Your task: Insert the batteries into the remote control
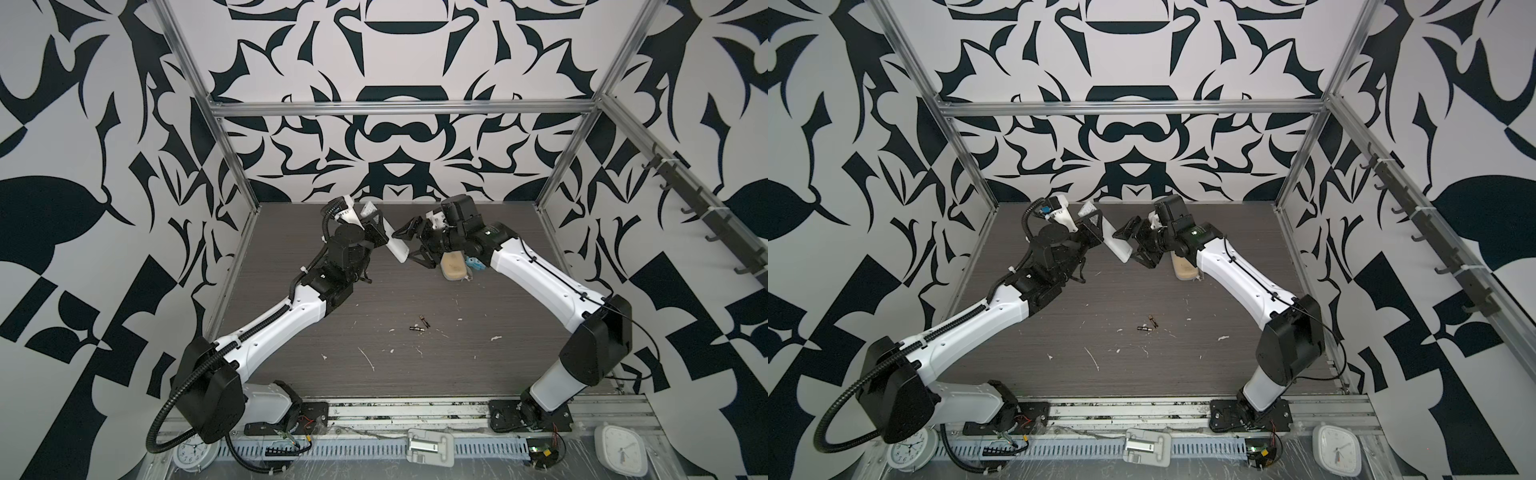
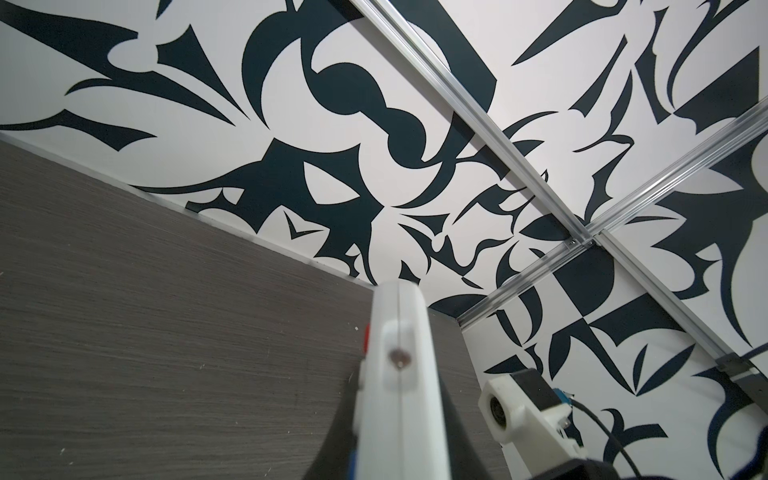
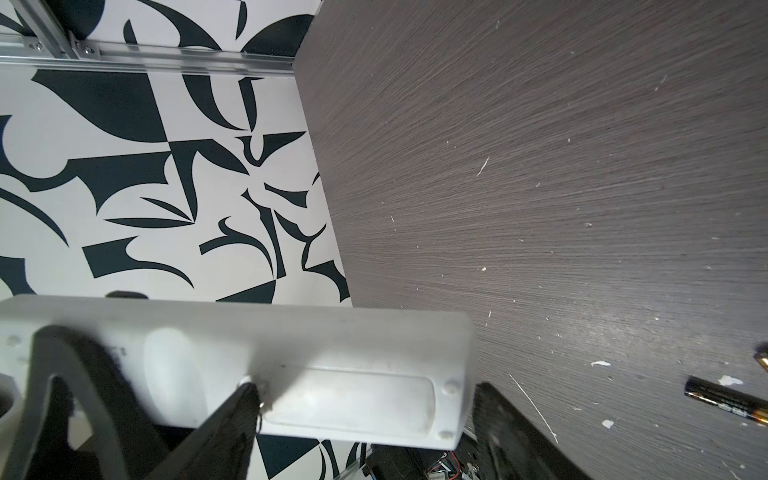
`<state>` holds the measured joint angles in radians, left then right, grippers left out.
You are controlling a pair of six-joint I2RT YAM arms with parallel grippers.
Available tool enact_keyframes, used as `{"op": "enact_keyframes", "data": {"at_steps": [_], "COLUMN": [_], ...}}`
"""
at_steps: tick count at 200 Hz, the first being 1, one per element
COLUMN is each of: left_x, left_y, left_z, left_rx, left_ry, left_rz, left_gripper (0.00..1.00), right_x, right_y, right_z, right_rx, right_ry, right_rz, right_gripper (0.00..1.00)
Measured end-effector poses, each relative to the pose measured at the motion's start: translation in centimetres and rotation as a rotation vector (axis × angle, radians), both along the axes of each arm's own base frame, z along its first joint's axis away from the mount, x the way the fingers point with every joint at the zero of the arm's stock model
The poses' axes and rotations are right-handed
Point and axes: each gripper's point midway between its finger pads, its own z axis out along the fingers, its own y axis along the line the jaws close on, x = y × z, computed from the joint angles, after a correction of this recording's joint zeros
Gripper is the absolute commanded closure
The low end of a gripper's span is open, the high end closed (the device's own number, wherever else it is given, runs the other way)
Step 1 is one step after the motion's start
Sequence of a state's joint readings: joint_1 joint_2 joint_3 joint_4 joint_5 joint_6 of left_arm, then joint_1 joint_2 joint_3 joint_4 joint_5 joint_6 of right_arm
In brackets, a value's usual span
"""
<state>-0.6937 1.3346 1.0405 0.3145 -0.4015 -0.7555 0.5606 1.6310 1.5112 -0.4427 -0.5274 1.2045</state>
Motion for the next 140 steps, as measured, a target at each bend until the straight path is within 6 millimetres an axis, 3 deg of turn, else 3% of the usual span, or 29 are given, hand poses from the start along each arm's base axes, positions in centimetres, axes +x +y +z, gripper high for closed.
{"op": "enact_keyframes", "data": {"at_steps": [74, 140], "left_x": [-0.02, -0.23], "left_y": [-0.02, -0.23], "left_z": [0.18, -0.15], "left_rx": [-0.006, -0.003], "left_ry": [-0.006, -0.003], "left_rz": [-0.004, -0.028], "left_gripper": [1.00, 1.00], "right_x": [0.14, 0.00], "right_y": [0.01, 0.00], "right_z": [0.09, -0.16], "right_rx": [0.004, 0.004], "right_ry": [-0.001, 0.002], "right_rz": [-0.008, -0.004], "right_gripper": [0.12, 0.16]}}
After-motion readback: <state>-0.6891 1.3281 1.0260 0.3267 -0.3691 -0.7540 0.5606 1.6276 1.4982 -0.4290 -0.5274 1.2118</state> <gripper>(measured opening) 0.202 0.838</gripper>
